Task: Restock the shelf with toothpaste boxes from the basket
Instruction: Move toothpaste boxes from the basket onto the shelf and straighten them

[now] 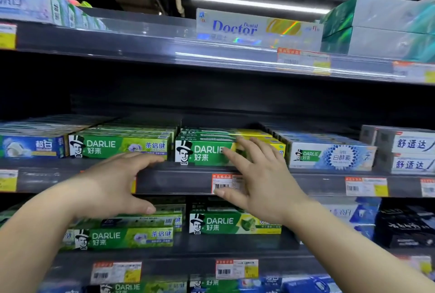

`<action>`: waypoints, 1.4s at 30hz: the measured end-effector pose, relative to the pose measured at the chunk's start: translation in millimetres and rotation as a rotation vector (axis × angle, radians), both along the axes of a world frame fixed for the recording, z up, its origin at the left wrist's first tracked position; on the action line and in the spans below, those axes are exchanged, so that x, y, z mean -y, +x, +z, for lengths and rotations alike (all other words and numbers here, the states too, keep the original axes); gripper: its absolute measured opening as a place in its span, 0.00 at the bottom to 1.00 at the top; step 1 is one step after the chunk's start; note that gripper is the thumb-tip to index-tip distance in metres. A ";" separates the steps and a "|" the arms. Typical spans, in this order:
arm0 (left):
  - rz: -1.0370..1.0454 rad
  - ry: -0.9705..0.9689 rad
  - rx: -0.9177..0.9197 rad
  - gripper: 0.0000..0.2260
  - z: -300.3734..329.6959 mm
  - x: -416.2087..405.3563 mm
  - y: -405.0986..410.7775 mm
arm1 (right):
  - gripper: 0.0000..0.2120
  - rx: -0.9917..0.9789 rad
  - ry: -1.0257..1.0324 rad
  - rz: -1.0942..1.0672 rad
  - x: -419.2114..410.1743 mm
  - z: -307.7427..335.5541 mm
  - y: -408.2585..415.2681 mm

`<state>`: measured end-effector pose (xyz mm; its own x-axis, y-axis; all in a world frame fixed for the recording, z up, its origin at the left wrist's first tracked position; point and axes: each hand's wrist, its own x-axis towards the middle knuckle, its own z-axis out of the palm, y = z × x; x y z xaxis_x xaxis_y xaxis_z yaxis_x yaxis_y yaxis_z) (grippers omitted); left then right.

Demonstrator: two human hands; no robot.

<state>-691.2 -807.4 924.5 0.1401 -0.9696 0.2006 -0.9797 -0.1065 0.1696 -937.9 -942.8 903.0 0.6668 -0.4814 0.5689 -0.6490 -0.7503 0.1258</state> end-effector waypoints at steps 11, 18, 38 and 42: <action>0.167 0.108 0.092 0.44 11.3 19.8 -30.6 | 0.40 0.159 -0.121 -0.182 28.3 -8.9 -26.9; 0.259 0.133 0.172 0.48 12.2 35.0 -34.5 | 0.46 0.076 -0.130 -0.231 35.4 1.6 -29.4; 0.426 0.269 0.302 0.50 21.7 67.5 -52.4 | 0.47 -0.089 -0.151 -0.208 55.4 7.6 -24.8; 0.411 0.221 0.286 0.52 18.4 63.5 -48.5 | 0.48 -0.085 -0.127 -0.188 55.3 9.2 -28.4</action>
<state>-739.7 -871.0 942.9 0.4860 -0.8699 0.0842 -0.8537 -0.4931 -0.1673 -966.3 -998.2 912.1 0.6200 -0.5298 0.5787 -0.7590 -0.5920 0.2712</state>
